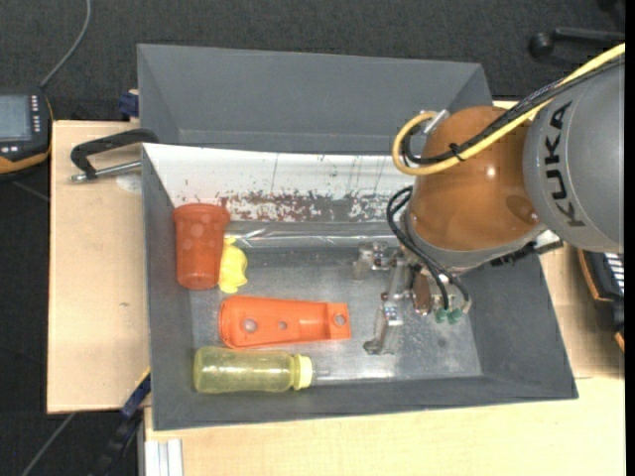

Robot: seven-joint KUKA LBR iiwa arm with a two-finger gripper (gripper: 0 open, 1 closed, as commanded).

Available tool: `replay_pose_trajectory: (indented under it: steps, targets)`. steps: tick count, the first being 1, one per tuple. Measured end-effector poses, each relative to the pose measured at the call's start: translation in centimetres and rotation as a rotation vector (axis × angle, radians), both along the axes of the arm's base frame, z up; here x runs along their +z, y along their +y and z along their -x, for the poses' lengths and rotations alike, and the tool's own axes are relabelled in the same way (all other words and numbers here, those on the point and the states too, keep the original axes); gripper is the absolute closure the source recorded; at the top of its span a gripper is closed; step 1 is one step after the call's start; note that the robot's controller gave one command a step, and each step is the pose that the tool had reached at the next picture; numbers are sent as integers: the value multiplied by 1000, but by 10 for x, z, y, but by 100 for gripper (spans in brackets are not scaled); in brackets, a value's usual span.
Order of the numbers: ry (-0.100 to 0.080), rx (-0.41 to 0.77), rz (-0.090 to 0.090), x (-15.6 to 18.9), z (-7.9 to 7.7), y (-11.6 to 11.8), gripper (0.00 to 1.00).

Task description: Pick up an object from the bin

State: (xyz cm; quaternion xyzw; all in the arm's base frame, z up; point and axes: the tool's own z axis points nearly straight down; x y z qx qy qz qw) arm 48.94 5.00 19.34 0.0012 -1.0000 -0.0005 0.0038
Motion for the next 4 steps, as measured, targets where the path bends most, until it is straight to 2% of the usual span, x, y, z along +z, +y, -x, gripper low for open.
replay_pose_trajectory:
  steps: [1,2,3,4]
  targets:
    - [-7,-1,0,4,-1,0,0]
    - [-12,53,-1,-49,-13,49,0]
    - [3,87,-3,-48,-5,44,0]
    - [-21,412,-1,-120,-36,-3,100]
